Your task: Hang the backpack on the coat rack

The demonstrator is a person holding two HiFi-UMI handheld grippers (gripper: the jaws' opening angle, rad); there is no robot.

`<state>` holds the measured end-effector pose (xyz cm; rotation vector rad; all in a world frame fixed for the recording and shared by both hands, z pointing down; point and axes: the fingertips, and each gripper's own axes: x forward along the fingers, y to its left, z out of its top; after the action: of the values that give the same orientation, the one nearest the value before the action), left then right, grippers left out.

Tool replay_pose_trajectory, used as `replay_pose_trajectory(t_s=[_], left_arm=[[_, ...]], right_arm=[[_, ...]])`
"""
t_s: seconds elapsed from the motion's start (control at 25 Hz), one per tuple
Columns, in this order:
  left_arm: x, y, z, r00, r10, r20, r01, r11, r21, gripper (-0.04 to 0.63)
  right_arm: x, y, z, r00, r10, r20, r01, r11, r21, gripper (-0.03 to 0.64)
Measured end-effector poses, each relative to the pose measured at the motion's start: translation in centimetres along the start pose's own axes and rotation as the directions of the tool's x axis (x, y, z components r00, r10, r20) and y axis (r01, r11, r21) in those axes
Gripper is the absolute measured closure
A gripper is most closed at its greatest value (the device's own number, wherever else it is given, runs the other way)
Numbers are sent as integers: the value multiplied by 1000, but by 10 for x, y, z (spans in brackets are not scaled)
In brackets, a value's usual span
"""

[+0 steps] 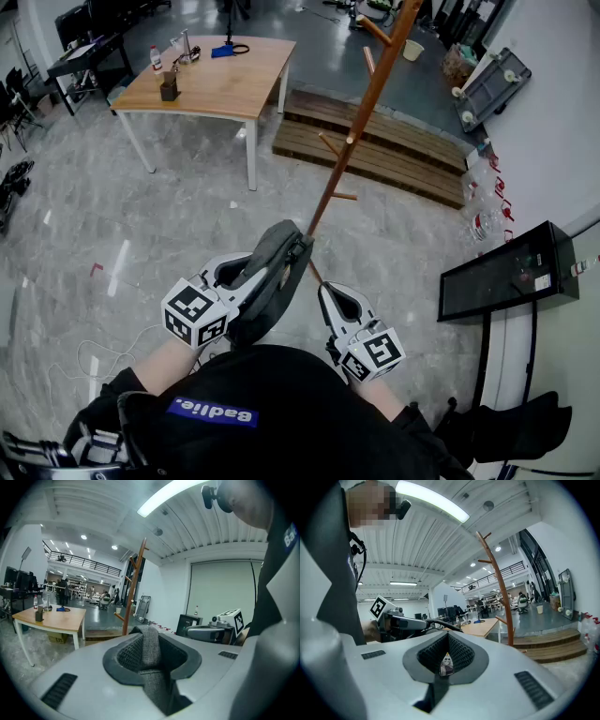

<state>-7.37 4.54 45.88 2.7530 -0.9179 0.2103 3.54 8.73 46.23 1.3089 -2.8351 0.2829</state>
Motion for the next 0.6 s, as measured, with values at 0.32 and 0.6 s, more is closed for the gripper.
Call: replay_pose_trajectory(t_s=[0.32,0.6], left_arm=[[3,-2,-2,1000,11,-7,-11,1000,0,489],[12,1,5,999,54,-5,-54,999,-1,489]], right_arm=[[-3,-5,0,1000,9,1,-9,1000,-1,620],[-8,-17,8,998,54,41,-55,998,19,620]])
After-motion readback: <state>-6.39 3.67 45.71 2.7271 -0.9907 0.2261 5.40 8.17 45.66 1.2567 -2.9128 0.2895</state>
